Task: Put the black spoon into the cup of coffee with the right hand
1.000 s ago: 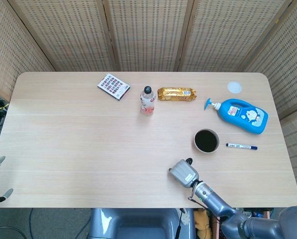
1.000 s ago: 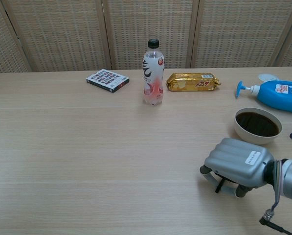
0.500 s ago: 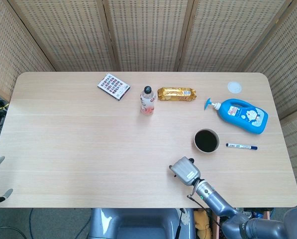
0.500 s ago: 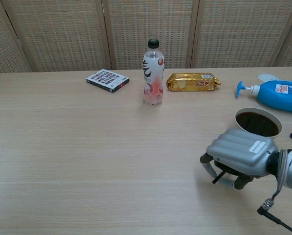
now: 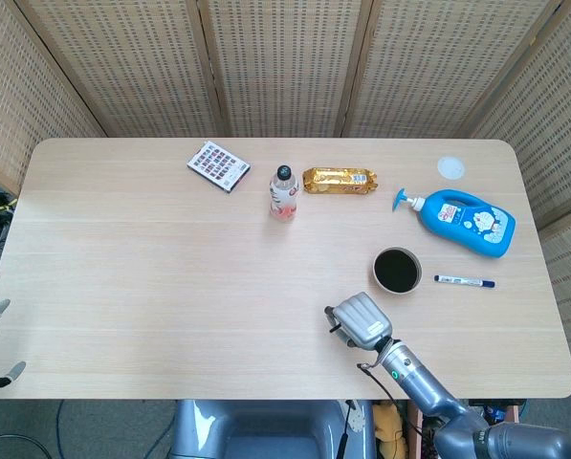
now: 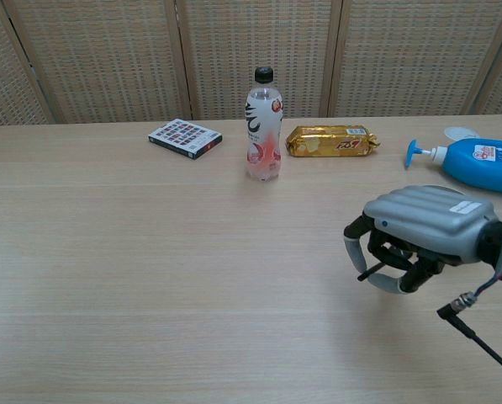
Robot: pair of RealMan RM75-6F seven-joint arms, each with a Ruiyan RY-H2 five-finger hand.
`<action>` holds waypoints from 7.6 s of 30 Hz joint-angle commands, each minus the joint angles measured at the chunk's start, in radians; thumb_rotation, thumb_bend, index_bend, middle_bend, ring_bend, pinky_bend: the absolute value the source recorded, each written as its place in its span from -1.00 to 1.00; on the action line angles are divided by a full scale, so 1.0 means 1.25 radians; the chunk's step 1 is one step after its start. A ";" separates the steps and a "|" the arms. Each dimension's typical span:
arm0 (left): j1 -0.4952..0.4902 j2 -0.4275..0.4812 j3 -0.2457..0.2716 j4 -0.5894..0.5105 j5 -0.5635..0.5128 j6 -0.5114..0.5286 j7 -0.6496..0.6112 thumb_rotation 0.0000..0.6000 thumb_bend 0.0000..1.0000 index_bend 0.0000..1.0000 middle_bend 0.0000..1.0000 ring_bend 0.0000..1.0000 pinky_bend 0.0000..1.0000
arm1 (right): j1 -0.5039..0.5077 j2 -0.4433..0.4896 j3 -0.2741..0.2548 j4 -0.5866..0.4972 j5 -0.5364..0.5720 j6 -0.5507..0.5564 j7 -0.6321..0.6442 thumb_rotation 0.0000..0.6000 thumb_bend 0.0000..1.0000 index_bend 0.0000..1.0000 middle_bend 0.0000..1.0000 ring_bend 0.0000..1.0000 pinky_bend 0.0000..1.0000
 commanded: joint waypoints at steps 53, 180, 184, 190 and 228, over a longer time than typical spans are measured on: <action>-0.018 0.019 0.001 -0.065 0.003 -0.014 0.064 1.00 -0.55 -1.00 -1.00 -1.00 -1.00 | 0.048 0.015 0.149 0.313 0.178 -0.207 0.669 1.00 0.27 0.39 0.82 0.88 0.90; 0.004 0.008 0.012 -0.027 -0.007 -0.013 0.027 1.00 -0.55 -1.00 -1.00 -1.00 -1.00 | 0.084 -0.001 0.136 0.342 0.170 -0.228 0.521 1.00 0.29 0.43 0.83 0.88 0.90; 0.002 0.007 0.012 -0.024 -0.005 -0.014 0.025 1.00 -0.55 -1.00 -1.00 -1.00 -1.00 | 0.079 0.007 0.128 0.327 0.170 -0.225 0.511 1.00 0.29 0.43 0.83 0.88 0.90; 0.001 0.006 0.012 -0.024 -0.002 -0.013 0.023 1.00 -0.55 -1.00 -1.00 -1.00 -1.00 | 0.071 0.018 0.123 0.313 0.178 -0.219 0.497 1.00 0.29 0.43 0.83 0.88 0.90; 0.002 0.012 0.009 -0.038 0.004 -0.002 0.028 1.00 -0.55 -1.00 -1.00 -1.00 -1.00 | -0.047 0.153 0.137 0.055 0.159 0.052 0.404 1.00 -0.78 -0.01 0.48 0.70 0.89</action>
